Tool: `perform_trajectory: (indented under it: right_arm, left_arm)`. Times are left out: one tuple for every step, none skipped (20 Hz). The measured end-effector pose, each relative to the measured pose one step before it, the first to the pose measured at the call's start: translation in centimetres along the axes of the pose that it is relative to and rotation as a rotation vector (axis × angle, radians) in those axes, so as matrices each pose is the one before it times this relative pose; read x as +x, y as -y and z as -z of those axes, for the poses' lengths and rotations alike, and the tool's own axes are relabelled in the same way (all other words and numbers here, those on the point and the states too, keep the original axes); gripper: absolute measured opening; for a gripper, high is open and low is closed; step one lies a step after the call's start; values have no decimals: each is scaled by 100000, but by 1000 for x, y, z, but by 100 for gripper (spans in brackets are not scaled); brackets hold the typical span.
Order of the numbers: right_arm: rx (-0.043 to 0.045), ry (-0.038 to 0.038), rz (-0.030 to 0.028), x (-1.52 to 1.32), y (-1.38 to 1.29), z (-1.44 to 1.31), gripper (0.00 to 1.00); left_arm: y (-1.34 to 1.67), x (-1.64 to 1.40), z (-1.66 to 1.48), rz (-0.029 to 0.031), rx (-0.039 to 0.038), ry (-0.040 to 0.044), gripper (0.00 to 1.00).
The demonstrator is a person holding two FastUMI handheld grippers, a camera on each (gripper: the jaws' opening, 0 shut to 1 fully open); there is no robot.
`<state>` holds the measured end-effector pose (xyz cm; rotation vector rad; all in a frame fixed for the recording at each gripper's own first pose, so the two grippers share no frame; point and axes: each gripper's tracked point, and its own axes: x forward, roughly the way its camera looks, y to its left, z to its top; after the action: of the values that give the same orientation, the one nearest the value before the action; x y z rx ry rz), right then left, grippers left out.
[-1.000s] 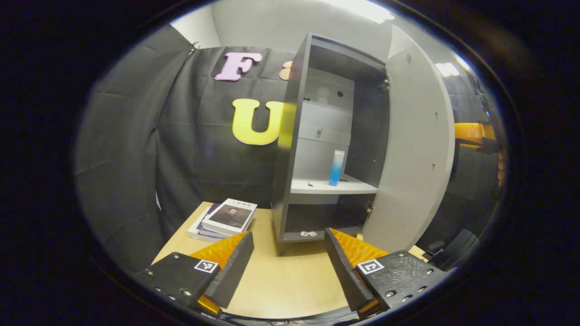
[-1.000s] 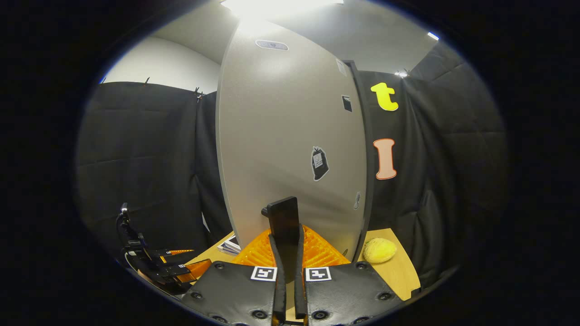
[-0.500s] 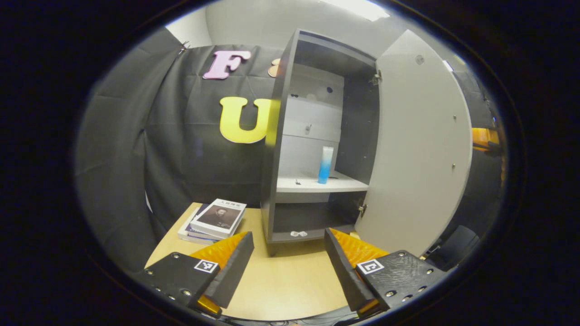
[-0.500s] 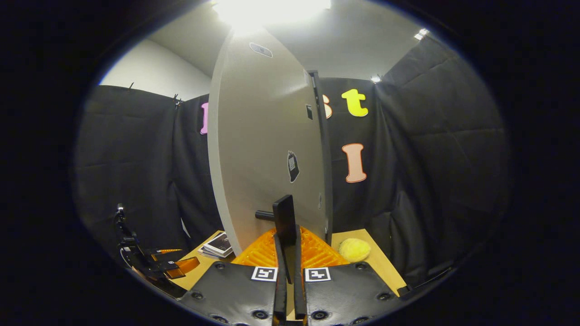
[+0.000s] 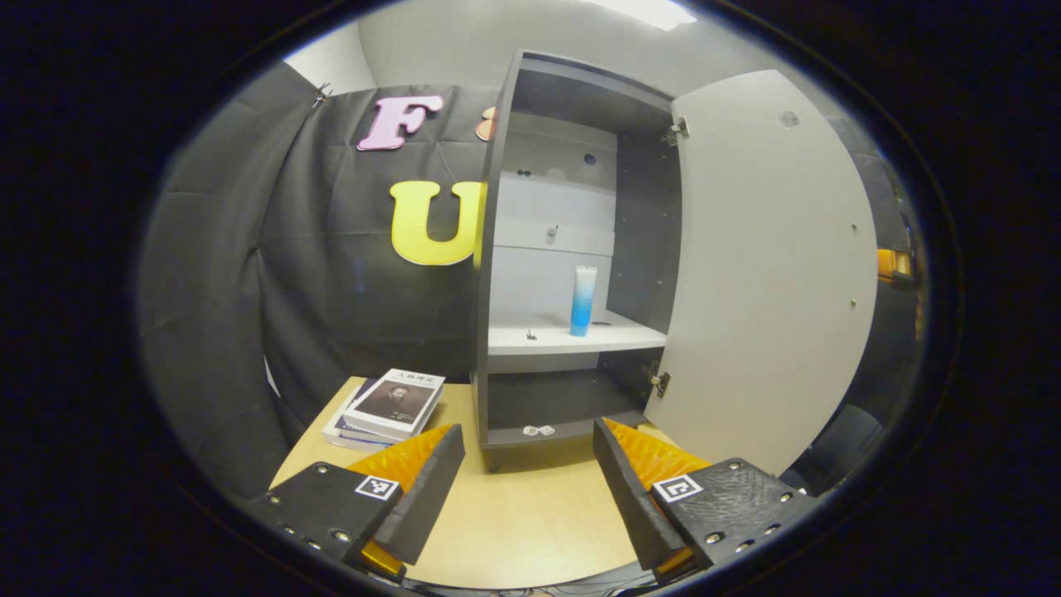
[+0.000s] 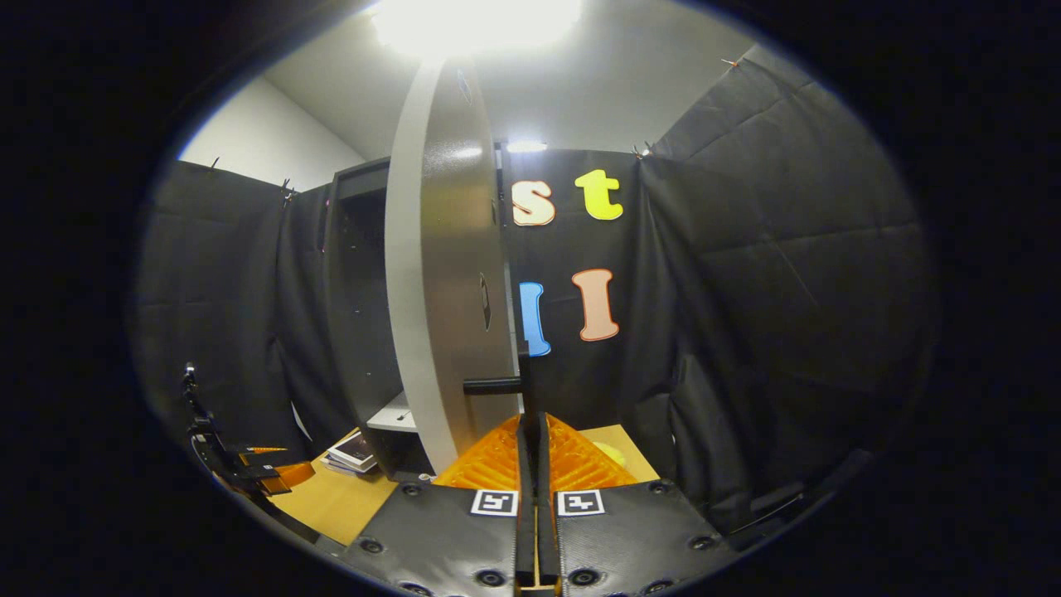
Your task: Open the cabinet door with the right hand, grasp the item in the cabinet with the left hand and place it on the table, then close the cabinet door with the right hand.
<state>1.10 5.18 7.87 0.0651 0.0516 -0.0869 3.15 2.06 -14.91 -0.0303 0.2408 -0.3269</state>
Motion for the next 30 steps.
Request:
perform_trajectory:
  right_arm:
    - [903,-461,-1986,132,428,28,2]
    - [1725,-166,-2109,-71,83,88,2]
    - [1368,-51,-2759,-12,-189,38,2]
    - [1255,0,-2682,71,14,135,3]
    - [1521,-270,-2724,-30,71,67,6]
    - [2454,-660,-2656,-72,135,132,6]
    - [1727,-657,-2432,-36,109,101,7]
    - [669,-632,-2751,119,122,73,8]
    - [-145,-797,-3040,-63,-30,31,6]
    - [-759,-803,-3679,-259,-180,29,6]
    - [-185,-386,-3636,-326,-93,88,7]
    - [1080,87,-320,-691,543,-36,7]
    - [2505,-411,680,-872,679,34,7]
    - [3069,-113,1897,-1410,909,-47,5]
    - [2255,570,2554,-1746,1024,389,2]
    - [923,1640,6134,-1383,1571,-92,2]
    - [672,2534,7946,-887,1845,-575,10]
    - [1489,3267,6789,-99,1479,-811,2]
    - [725,3265,5708,-118,1024,-693,10]
    - [-366,2991,3866,15,476,-546,2]
    - [-1563,1652,4160,265,420,-346,2]
    - [-2255,785,4473,156,536,80,2]
    - [-2137,853,3635,-4,365,-62,2]
    - [-2119,1366,1480,45,-120,-168,2]
    - [-1686,1751,2036,145,-122,-451,2]
    - [-304,631,1640,482,-278,-295,2]
    - [202,367,442,344,-587,-216,2]
    - [-905,58,494,249,-559,-105,2]
    - [-709,0,906,-249,272,458,6]
    - [-919,72,1714,632,418,12,3]
  left_arm:
    - [550,159,-9,-64,-777,-602,93]
    - [725,164,-68,134,-527,-623,95]
    - [644,53,-79,-423,148,-1028,95]
    - [551,22,-95,-865,473,-877,92]
    - [684,-53,-474,-742,343,98,92]
    - [896,-147,-525,-578,320,653,92]
    - [698,-55,-559,-475,510,765,95]
    - [726,27,-345,-467,529,445,92]
    - [664,47,-250,-308,297,29,92]
    - [633,32,148,141,-51,-390,95]
    - [702,-147,119,360,23,-207,95]
    - [373,-296,-48,120,372,38,92]
    - [441,-220,470,702,454,-740,92]
    - [412,-179,362,1109,138,-916,92]
    - [168,-50,219,1460,-86,-589,92]
    - [24,47,159,1442,-54,-675,92]
    - [-292,137,-68,538,125,-338,92]
    - [-493,182,-95,297,-173,-392,92]
    - [-359,267,-323,965,-379,82,92]
    - [-552,362,-404,423,-84,519,92]
    - [-728,255,-722,-101,198,1326,92]
    - [-932,384,-412,-837,622,1087,92]
    - [-681,438,-258,333,601,3,92]
    - [-158,567,-329,1814,-219,960,95]
    - [-192,572,-429,1863,-1279,1148,95]
    - [-152,474,-309,1887,-1505,33,92]
    - [33,580,-724,1901,-855,1135,95]
    - [11,663,-1024,1392,392,1909,95]
    - [122,684,-1108,1299,1564,2096,92]
    - [97,765,-1073,907,2008,2217,95]
